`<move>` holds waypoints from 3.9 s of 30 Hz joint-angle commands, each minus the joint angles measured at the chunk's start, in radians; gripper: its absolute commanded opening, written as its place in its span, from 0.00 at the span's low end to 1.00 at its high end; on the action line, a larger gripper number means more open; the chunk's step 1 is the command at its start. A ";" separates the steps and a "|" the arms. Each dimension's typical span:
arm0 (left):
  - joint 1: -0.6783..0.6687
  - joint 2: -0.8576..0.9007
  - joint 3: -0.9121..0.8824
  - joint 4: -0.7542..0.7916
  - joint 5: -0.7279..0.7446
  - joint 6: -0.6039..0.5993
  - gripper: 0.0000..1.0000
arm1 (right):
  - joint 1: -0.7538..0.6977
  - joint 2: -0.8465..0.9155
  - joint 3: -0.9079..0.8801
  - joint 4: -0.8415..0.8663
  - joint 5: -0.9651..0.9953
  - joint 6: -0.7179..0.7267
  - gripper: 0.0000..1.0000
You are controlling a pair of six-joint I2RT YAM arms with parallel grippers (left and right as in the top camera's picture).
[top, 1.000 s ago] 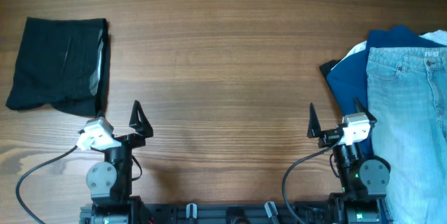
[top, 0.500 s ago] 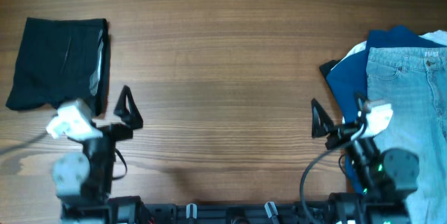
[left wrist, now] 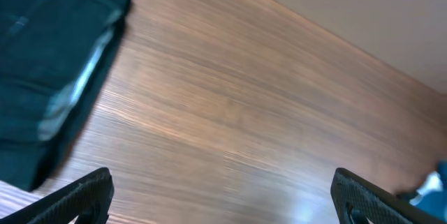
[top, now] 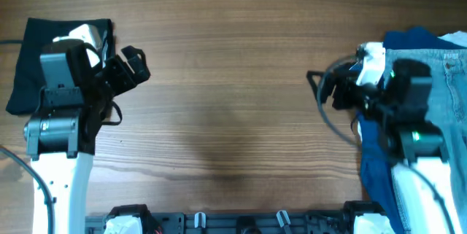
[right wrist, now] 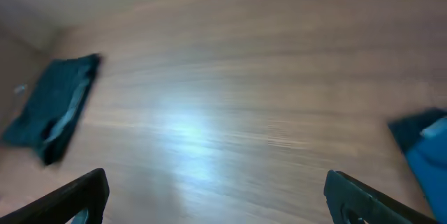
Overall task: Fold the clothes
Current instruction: 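Reach the right gripper into the pile and grasp the light-blue jeans, then pull the jeans to table center and grasp the waistband with both grippers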
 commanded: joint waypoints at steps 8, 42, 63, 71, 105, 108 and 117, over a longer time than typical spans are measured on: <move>0.007 0.003 0.025 0.034 0.066 -0.009 1.00 | -0.187 0.648 0.362 0.026 0.515 0.102 1.00; 0.007 0.003 0.025 0.028 0.093 -0.009 1.00 | -0.334 0.837 0.363 0.119 0.727 0.093 0.04; 0.007 0.003 0.025 0.002 0.093 -0.009 1.00 | -0.338 0.902 0.356 0.103 0.694 0.149 0.04; 0.007 0.003 0.025 0.003 0.093 -0.009 0.99 | -0.333 0.494 0.423 0.098 0.421 -0.042 0.04; -0.237 0.448 0.026 0.280 0.159 0.142 1.00 | 0.478 -0.019 0.433 -0.213 0.649 0.314 0.82; -0.254 0.537 0.026 0.391 0.218 0.108 0.95 | 0.478 -0.010 0.432 -0.271 0.649 0.341 0.82; -0.375 0.821 0.026 0.689 0.195 0.161 0.95 | 0.478 0.129 0.432 -0.341 0.624 0.367 0.83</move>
